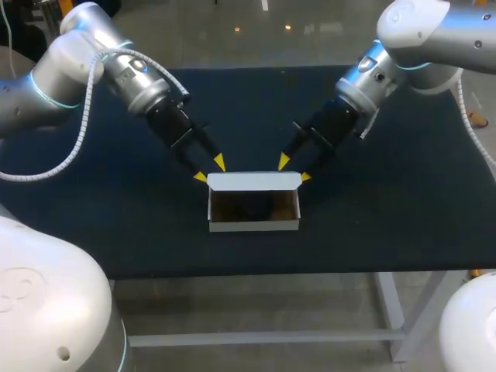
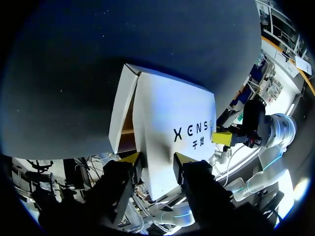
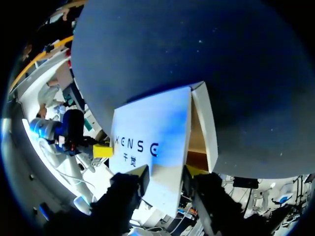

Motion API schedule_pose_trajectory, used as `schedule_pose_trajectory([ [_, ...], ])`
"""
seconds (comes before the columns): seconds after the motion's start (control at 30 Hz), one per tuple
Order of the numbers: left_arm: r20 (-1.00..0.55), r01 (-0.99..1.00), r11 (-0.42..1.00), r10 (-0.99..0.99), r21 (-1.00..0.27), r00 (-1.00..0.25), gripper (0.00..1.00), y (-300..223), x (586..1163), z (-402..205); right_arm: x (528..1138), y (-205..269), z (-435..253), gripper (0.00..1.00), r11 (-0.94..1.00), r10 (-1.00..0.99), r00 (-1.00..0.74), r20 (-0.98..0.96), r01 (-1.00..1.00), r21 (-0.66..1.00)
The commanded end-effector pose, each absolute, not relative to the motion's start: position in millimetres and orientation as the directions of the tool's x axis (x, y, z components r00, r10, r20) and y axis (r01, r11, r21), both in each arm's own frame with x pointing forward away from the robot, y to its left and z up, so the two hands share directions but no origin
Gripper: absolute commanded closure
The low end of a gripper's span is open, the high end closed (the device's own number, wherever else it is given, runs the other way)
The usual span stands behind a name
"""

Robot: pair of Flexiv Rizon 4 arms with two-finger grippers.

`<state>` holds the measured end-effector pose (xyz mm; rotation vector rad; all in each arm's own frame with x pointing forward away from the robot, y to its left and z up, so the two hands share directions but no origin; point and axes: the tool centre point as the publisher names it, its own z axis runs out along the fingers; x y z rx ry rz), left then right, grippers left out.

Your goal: Assemble the packaging by folding the flat box into shape, placing the metal phone stand inside, and closing the box properly

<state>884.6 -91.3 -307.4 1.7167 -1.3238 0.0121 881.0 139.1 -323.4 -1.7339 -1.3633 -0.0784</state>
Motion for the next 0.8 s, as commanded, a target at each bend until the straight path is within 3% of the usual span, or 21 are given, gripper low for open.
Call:
schedule_pose_trajectory([
  [0.03,0.523,-0.764,0.019,-0.739,0.645,0.424,0.56,-92.4,880.3,-307.8,885.1,142.8,-324.7,0.51,0.023,0.746,0.387,0.542,0.798,-0.603],
  [0.43,0.559,-0.758,0.028,-0.694,0.651,0.454,0.55,-96.8,883.4,-305.6,884.8,142.7,-325.0,0.51,0.026,0.745,0.386,0.544,0.798,-0.602],
  [0.8,0.612,-0.768,0.034,-0.627,0.64,0.482,0.6,-96.9,888.4,-308.3,884.2,142.6,-326.6,0.51,0.031,0.744,0.384,0.547,0.798,-0.602],
])
